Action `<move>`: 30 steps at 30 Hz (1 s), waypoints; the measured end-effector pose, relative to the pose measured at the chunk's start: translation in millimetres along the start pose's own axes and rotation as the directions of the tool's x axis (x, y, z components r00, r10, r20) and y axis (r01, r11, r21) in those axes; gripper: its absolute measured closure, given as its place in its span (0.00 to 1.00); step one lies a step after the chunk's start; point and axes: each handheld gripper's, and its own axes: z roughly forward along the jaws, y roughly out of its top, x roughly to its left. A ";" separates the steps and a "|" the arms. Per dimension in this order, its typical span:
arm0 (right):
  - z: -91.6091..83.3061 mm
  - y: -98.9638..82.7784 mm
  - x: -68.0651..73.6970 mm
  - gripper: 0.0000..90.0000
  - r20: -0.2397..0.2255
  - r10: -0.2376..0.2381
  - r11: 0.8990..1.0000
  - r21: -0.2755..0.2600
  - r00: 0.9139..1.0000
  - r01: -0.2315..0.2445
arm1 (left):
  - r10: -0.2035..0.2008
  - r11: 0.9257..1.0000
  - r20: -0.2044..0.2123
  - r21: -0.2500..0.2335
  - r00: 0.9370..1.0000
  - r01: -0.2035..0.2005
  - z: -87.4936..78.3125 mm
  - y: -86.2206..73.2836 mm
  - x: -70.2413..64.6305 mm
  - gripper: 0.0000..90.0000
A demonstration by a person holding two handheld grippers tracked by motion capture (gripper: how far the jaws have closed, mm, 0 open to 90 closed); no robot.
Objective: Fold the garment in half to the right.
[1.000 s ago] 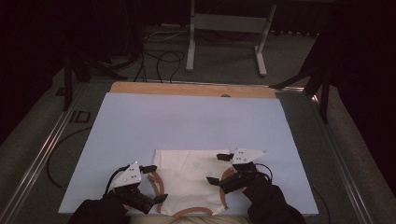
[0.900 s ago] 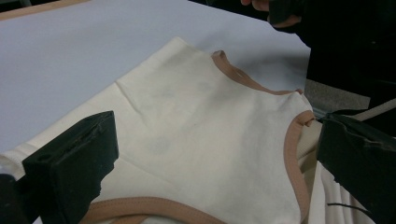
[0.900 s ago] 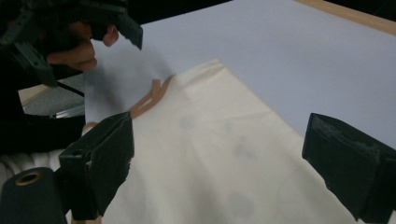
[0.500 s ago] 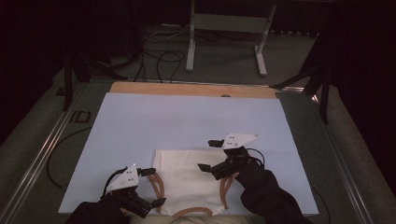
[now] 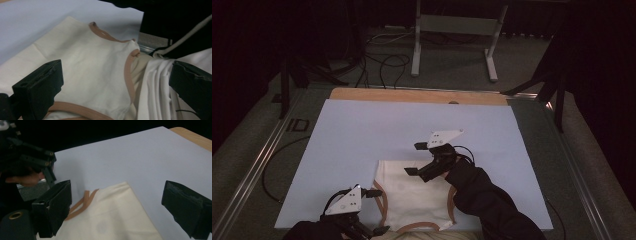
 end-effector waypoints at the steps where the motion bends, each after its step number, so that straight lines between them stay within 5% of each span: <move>1: 3.3 1.5 -0.6 0.10 -0.004 0.000 1.000 0.002 1.000 0.000 | 0.000 1.000 0.010 0.001 1.000 0.000 0.5 -0.3 -0.5 0.00; 7: 23.4 8.1 -3.3 0.10 -0.040 0.009 0.999 0.031 0.999 -0.008 | 0.023 1.000 0.017 0.018 1.000 -0.023 1.7 -2.1 0.0 0.02; 16: 51.5 15.2 -5.6 0.10 -0.034 -0.012 0.997 0.081 0.999 0.015 | 0.054 0.996 0.038 0.065 0.998 -0.056 9.4 -7.3 -3.1 0.02; 30: 106.4 8.5 -9.1 0.11 -0.063 -0.032 0.977 0.208 0.998 0.045 | 0.090 0.987 0.041 0.132 0.995 -0.094 18.6 -16.9 -4.5 0.09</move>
